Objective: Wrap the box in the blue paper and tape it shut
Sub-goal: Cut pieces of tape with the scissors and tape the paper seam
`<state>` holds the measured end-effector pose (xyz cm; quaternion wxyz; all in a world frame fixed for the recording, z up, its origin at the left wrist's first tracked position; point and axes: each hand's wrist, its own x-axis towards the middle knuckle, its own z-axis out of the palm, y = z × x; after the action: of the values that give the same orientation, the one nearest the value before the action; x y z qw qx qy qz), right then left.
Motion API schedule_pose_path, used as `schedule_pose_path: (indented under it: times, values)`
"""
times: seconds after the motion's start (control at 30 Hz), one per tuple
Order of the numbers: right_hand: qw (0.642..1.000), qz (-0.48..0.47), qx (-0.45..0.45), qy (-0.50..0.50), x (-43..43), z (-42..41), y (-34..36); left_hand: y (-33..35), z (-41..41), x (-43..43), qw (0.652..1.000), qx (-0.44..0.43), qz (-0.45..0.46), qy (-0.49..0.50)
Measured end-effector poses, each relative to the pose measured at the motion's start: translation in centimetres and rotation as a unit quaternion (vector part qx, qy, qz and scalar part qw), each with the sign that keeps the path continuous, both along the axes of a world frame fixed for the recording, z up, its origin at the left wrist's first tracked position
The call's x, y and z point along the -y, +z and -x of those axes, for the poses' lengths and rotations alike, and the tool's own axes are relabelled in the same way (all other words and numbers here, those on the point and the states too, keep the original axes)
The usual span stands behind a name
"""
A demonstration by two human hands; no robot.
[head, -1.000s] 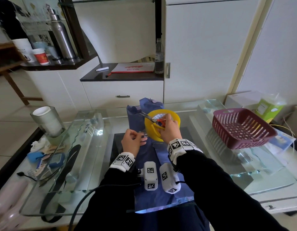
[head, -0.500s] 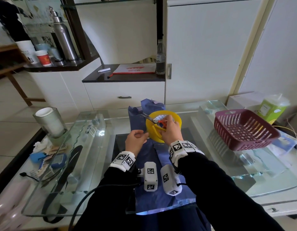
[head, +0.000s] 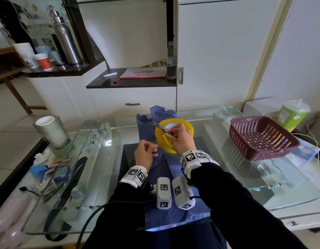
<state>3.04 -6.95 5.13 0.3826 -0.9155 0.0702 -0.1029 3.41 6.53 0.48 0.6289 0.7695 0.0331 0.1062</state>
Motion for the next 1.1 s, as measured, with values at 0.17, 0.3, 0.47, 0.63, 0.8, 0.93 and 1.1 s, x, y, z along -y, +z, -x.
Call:
schedule_pose_path:
  times: [0.17, 0.3, 0.47, 0.63, 0.8, 0.93, 1.1]
  values:
    - [1.0, -0.001, -0.012, 0.016, -0.9, -0.1, -0.3, -0.8, -0.3, -0.8, 0.999, 0.009, 0.014, 0.048]
    - [1.0, 0.009, -0.009, 0.022, -1.1, 0.1, -0.8, -1.3, 0.0, -1.0, 0.994, 0.011, 0.045, 0.096]
    - [0.999, 0.018, -0.023, 0.022, -0.5, -0.1, -0.6, -1.4, 0.0, -0.7, 0.995, 0.006, 0.057, 0.081]
    - [0.999, 0.018, -0.034, 0.017, 0.3, -0.7, 0.2, -0.5, -0.6, -0.6, 0.991, -0.053, 0.122, 0.034]
    - [0.993, 0.108, -0.023, 0.036, 1.3, -1.1, 1.5, 0.6, -1.8, -1.2, 0.982, -0.113, 0.149, -0.015]
    - [0.975, 0.213, -0.007, 0.063, 2.3, -1.2, 3.1, 0.0, -1.8, -1.4, 0.986, -0.107, 0.124, -0.025]
    - [0.949, 0.295, -0.024, 0.108, 3.6, -1.3, 5.0, -0.6, -2.0, -0.9, 0.988, -0.103, 0.114, -0.028]
